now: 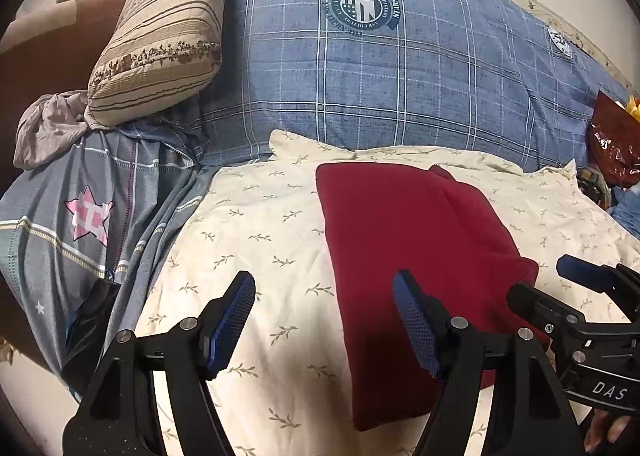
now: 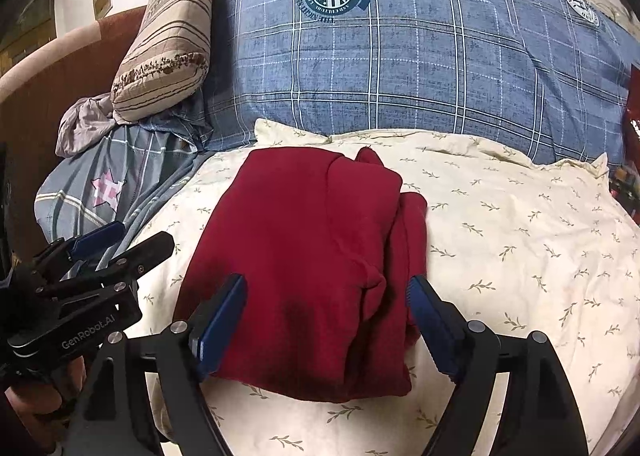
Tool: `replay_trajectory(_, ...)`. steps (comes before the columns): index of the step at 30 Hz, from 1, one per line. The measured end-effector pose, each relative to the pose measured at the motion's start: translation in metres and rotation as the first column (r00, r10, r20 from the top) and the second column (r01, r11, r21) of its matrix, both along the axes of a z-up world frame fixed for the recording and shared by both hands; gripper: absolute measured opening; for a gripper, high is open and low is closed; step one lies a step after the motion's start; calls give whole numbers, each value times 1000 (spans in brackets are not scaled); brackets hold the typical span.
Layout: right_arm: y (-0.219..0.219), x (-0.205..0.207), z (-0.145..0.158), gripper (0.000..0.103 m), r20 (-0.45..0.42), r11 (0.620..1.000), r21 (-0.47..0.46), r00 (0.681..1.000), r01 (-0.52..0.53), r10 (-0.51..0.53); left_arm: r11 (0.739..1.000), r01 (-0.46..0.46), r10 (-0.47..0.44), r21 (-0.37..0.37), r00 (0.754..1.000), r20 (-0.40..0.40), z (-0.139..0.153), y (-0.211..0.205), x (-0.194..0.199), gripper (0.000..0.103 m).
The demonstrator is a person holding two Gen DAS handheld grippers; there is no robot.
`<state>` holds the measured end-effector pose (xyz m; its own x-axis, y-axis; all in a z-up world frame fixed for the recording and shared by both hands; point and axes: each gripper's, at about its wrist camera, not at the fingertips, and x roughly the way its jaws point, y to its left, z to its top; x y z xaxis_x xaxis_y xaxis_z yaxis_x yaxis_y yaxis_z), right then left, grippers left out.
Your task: Fold small clothes
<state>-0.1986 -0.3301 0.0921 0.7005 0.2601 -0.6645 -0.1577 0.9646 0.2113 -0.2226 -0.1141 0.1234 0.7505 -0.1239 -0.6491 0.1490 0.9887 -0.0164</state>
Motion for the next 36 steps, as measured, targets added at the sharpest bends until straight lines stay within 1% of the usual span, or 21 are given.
replay_trajectory(36,13,7,-4,83,-28,1000,-11,999,-23,22,1000,-3,3,7,1000,-3,-5,1,4,71)
